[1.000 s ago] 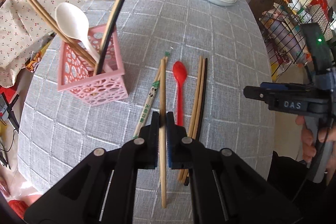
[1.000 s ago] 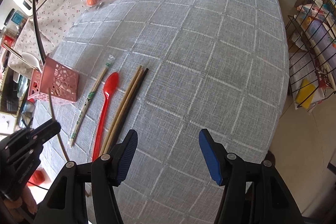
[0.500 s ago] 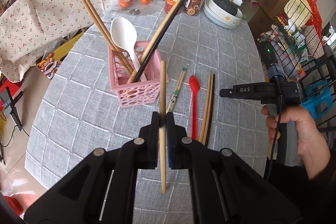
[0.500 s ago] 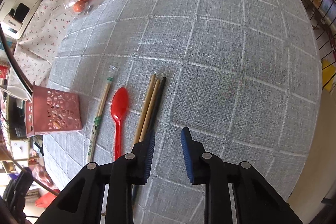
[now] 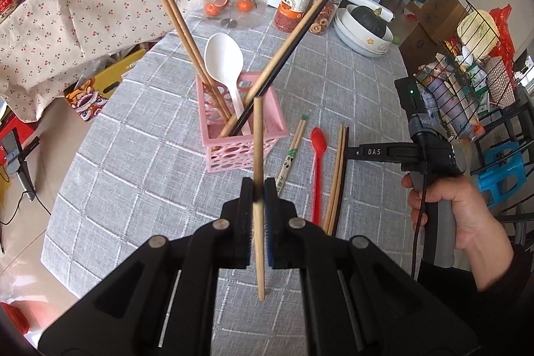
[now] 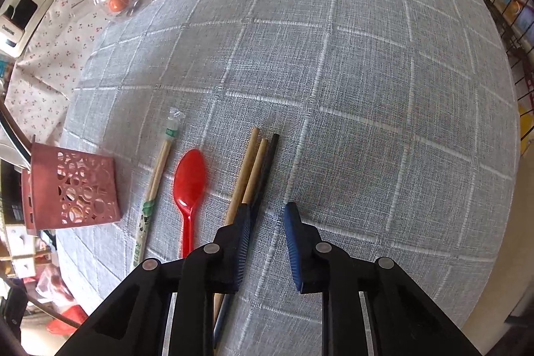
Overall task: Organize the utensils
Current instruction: 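Grasp the black chopstick with the right gripper while the left gripper lifts its wooden chopstick, then lower both grippers' chopsticks into the pink basket and open both grippers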
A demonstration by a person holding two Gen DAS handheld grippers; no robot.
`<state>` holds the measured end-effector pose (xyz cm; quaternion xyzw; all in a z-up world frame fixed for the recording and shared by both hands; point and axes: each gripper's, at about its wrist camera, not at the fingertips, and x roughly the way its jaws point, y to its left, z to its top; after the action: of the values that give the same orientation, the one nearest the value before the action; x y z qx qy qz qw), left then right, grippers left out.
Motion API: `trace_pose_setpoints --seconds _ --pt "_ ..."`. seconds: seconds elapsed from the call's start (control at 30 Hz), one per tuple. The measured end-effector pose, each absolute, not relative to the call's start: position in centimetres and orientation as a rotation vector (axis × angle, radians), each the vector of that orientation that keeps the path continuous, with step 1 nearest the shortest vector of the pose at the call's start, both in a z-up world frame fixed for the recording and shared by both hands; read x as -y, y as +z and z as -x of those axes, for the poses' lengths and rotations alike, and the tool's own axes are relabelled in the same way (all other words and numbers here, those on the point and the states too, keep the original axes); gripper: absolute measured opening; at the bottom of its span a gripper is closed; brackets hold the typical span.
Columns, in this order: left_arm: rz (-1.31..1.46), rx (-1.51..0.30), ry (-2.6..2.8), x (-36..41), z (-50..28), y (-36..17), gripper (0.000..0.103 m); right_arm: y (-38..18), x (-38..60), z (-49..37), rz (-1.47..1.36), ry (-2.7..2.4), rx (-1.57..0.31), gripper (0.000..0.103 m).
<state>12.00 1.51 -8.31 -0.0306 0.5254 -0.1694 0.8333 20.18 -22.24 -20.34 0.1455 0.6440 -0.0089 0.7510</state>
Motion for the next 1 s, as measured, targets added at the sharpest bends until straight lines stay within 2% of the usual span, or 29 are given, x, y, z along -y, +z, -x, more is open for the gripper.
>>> trace_pose_setpoints --seconds 0.33,0.6,1.0 --pt "0.068 -1.119 -0.349 -1.7 -12.1 -8.5 0.007 -20.8 18.9 -20.3 -0.046 -0.077 -1.44 0.019" --pt "0.071 -1.1 -0.354 -1.4 -11.8 -7.8 0.007 -20.3 21.9 -19.2 -0.261 -0.027 -1.407 0.005" --pt "0.082 -0.978 -0.343 -2.1 -10.3 -4.9 0.007 -10.6 24.1 -13.5 -0.326 0.17 -1.14 0.005"
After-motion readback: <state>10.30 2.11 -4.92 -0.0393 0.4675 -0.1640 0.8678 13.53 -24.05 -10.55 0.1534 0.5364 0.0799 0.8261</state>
